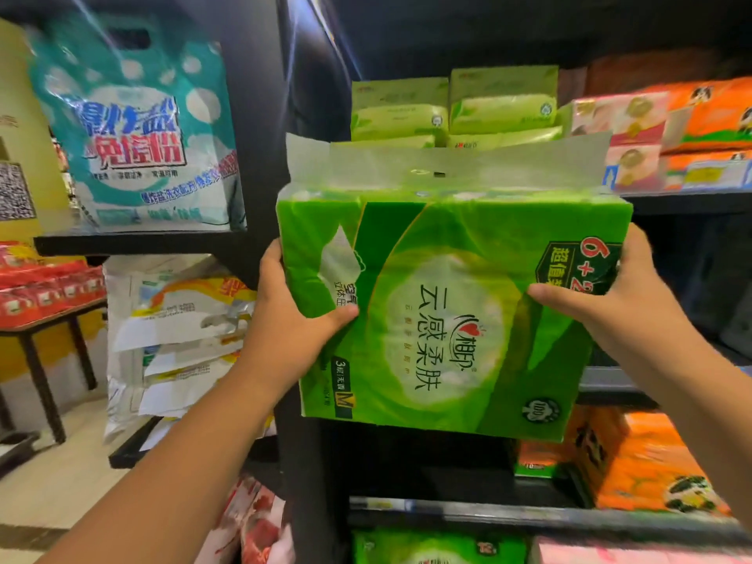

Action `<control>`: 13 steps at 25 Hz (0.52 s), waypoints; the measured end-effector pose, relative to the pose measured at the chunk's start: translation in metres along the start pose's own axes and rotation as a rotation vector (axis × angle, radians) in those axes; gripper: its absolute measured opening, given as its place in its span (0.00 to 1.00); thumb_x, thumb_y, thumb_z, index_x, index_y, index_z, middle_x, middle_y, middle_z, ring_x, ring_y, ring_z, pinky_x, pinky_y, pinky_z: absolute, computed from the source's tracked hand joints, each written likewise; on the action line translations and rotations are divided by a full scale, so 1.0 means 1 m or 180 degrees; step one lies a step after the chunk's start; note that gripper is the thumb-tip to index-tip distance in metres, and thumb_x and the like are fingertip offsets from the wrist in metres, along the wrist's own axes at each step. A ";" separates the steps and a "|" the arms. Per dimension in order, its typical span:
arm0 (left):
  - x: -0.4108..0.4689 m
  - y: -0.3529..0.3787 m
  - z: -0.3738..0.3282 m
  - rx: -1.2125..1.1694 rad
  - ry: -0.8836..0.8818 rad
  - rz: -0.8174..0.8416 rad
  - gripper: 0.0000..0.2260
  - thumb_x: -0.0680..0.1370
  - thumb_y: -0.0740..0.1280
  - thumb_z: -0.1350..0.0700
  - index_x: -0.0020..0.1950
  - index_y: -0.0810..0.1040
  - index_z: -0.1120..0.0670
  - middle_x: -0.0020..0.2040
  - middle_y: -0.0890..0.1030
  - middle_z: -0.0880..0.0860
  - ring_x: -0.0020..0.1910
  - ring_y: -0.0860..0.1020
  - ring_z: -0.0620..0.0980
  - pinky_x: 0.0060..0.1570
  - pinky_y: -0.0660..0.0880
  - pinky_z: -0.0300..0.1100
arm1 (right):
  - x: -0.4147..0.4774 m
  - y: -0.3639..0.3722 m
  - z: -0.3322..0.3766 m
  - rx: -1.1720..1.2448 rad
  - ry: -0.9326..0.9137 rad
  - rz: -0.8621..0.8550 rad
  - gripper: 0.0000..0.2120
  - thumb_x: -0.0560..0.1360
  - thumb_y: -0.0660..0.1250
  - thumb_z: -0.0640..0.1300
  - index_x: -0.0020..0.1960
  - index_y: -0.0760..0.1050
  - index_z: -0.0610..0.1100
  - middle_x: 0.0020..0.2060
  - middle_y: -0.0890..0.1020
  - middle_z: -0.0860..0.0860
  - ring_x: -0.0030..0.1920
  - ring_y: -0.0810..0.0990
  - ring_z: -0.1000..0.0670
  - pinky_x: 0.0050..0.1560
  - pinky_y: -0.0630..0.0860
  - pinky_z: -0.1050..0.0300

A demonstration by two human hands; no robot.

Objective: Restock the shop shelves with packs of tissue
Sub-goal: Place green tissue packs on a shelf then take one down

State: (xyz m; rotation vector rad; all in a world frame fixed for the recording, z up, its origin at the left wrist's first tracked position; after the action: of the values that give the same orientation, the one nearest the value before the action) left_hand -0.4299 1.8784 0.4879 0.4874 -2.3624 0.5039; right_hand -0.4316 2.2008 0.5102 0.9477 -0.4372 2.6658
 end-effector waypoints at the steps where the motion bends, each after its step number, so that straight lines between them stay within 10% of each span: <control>1: 0.002 0.000 -0.002 -0.0004 0.0082 -0.0073 0.44 0.66 0.79 0.55 0.72 0.54 0.42 0.64 0.70 0.43 0.63 0.70 0.42 0.63 0.69 0.43 | 0.003 -0.001 0.002 -0.0008 -0.0091 -0.0072 0.42 0.64 0.79 0.44 0.71 0.61 0.55 0.52 0.75 0.65 0.52 0.75 0.66 0.50 0.72 0.63; 7: 0.010 0.009 -0.004 0.0267 0.0302 -0.0498 0.44 0.66 0.79 0.53 0.72 0.53 0.48 0.61 0.70 0.43 0.59 0.72 0.42 0.57 0.69 0.39 | 0.017 -0.001 -0.005 -0.0138 -0.0603 -0.0355 0.41 0.61 0.80 0.51 0.65 0.59 0.64 0.62 0.75 0.51 0.62 0.74 0.47 0.63 0.72 0.44; 13: 0.019 0.038 0.014 0.0326 0.0329 -0.0814 0.47 0.66 0.79 0.54 0.74 0.51 0.52 0.63 0.67 0.42 0.60 0.68 0.39 0.58 0.66 0.36 | 0.031 0.007 -0.042 0.0308 -0.0777 -0.0659 0.41 0.59 0.77 0.55 0.64 0.57 0.65 0.64 0.72 0.48 0.64 0.75 0.50 0.64 0.73 0.43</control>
State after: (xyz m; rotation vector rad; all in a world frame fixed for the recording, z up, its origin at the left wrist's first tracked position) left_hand -0.4680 1.9003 0.4823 0.7795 -2.1440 0.5191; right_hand -0.4807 2.2149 0.4973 1.2803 -0.2457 2.4135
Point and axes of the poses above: each hand's wrist, its own x-axis towards the middle knuckle, its own y-axis out of the palm, z = x × y, the point moved 3 cm from there along x, towards the middle knuckle
